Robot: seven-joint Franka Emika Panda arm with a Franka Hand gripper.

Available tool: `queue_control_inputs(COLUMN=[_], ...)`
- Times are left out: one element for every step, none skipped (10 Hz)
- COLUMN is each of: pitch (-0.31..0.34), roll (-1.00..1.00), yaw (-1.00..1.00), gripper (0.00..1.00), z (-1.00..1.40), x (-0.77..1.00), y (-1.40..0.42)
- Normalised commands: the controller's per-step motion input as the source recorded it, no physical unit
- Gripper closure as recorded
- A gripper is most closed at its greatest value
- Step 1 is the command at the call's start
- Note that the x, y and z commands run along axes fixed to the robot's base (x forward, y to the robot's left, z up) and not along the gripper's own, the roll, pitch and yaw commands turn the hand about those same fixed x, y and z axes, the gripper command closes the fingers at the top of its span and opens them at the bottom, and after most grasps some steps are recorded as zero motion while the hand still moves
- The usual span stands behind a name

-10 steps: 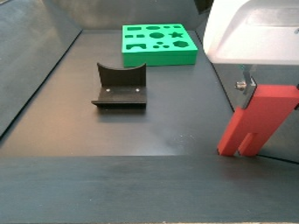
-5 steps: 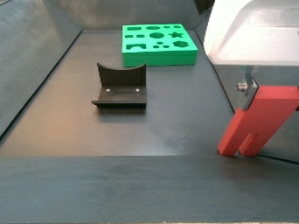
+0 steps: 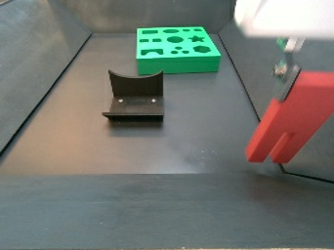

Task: Pick up the double-square object. Move up. Move to above the board. Insert the double-square object.
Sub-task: Move up, then move to above the board.

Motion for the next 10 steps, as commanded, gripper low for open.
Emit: queue_control_inputs(pitch=[0.084,0.284,0.278,0.24,0.187,0.137,0.106,0.087,0.083,0.079], roll=[0.05,0.22,0.21,0.18,0.12,0.08,0.07,0.06,0.06,0.05], yaw=[0.01,-0.06,-0.06,-0.03,-0.01,0.0,0.01,0.02,0.02,0.02], gripper=[1.0,1.0,1.0,1.0,1.0,1.0,1.0,1.0,1.0,1.0], z=[0.3,1.0,1.0,1.0,1.0,1.0,1.0,1.0,1.0,1.0], x=[-0.01,0.08,0.09,0.08,0.07,0.06,0.05,0.04,0.03,0.03], y=[0.0,-0.14,-0.14,-0.13,-0.11,-0.1,-0.09,-0.09,-0.07,-0.06])
